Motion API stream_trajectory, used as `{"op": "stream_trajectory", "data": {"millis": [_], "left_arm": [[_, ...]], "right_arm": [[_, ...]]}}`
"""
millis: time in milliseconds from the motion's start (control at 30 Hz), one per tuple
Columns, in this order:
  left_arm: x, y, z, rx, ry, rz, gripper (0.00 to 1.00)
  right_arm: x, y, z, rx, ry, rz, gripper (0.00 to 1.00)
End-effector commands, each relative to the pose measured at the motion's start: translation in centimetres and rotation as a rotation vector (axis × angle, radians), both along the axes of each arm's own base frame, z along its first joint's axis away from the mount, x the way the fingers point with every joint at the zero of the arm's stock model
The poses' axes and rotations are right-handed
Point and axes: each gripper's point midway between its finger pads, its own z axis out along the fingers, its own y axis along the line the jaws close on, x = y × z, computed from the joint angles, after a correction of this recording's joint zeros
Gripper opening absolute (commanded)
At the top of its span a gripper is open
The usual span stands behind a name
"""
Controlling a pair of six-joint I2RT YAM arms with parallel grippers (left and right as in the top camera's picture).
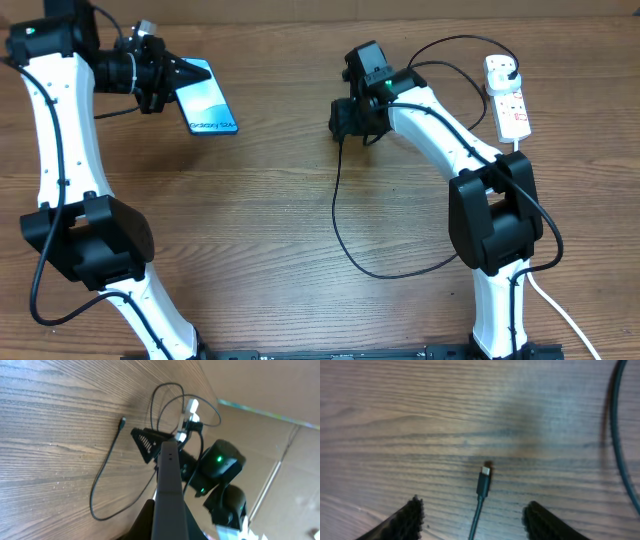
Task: Plug charger to phone and switch on socket
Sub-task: 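Lower the right gripper onto the cable's USB-C end and close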
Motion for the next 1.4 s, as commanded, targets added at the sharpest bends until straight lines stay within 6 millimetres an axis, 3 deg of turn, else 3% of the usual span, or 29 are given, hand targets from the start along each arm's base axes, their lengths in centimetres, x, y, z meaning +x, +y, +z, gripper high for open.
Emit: {"op": "stream_trajectory", "data": {"millis": [0, 200, 400, 567, 967, 1133, 1367], "left_arm": [[0.4, -1.3, 0.7, 0.007, 0.03, 0.032, 0.04], [0.8, -2.1, 0.8, 0.008, 0.015, 0.024, 0.04], [0.7, -1.5, 0.1, 0.053, 0.031, 0.039, 0.04], [0.6, -1.6, 0.0, 0.052, 0.038, 0.038, 0.04], [0.6, -1.6, 0.0, 0.052, 0.038, 0.038, 0.04], [0.6, -1.6, 0.0, 0.052, 0.04, 0.038, 0.04], [0.6, -1.6, 0.0, 0.052, 0.04, 0.038, 0.04]], "right_arm": [[-0.7, 0.7, -1.5, -0.01, 0.013, 0.019, 0.54], [-1.5, 1.3, -3.2, -0.023, 0.042, 0.034, 0.41], [-1.3, 1.5, -3.9, -0.067, 0.021, 0.035, 0.3], [-0.7, 0.3, -4.3, -0.132, -0.004, -0.046, 0.29], [-1.1, 0.5, -6.3, -0.122, 0.043, -0.062, 0.27], [-1.3, 0.7, -6.4, -0.111, 0.054, -0.067, 0.22], [-2.0, 1.2, -6.7, -0.077, 0.095, -0.073, 0.07]]}}
